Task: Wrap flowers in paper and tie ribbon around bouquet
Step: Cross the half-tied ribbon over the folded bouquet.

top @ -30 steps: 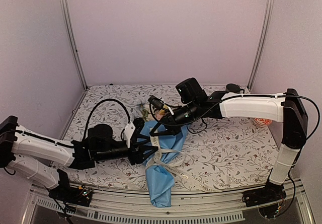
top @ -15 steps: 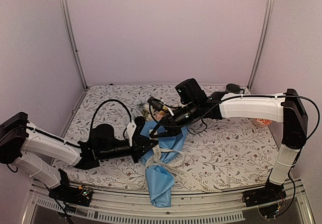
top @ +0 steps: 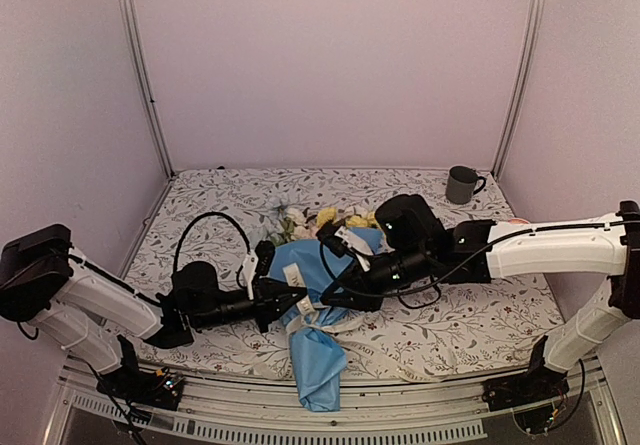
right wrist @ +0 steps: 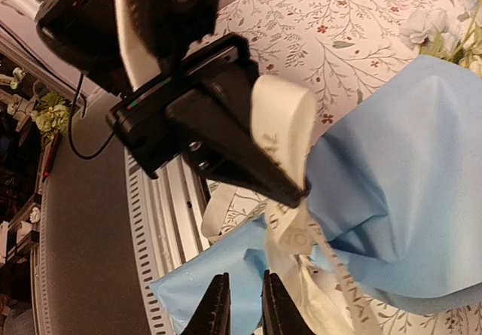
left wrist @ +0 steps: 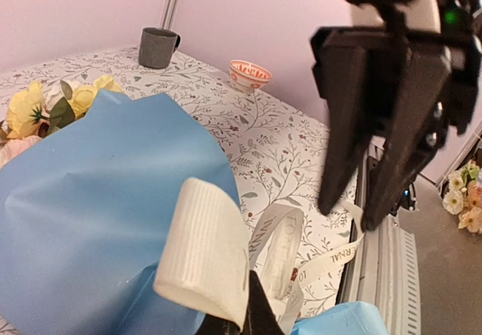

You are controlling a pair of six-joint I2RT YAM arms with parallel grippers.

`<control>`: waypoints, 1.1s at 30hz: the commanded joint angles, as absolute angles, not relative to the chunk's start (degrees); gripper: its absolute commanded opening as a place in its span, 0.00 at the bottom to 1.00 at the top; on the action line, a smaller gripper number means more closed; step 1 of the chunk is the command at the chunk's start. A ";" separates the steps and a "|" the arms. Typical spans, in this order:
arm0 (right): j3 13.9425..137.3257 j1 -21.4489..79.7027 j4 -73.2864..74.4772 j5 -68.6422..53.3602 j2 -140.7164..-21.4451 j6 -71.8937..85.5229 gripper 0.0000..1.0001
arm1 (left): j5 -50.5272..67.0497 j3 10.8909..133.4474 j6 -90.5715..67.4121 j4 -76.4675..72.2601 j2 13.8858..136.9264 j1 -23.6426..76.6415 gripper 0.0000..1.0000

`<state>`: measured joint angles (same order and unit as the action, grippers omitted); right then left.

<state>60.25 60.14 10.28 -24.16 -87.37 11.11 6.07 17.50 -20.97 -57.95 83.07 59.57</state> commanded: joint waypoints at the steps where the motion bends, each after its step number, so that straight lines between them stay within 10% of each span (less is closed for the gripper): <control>1: 55.12 64.18 5.07 -16.80 -87.58 13.61 0.13 | 5.96 16.73 -22.58 -63.06 83.50 59.23 0.00; 17: 59.01 68.15 3.24 -16.12 -98.90 7.95 0.30 | 4.76 16.96 -22.07 -62.71 83.81 59.23 0.00; 25: 60.56 68.45 3.44 -13.27 -100.88 7.29 0.11 | 4.96 16.98 -21.70 -62.29 83.59 59.22 0.00; 33: 60.28 68.42 2.69 -9.46 -100.11 7.99 0.16 | 5.01 17.02 -21.49 -62.07 83.50 59.22 0.00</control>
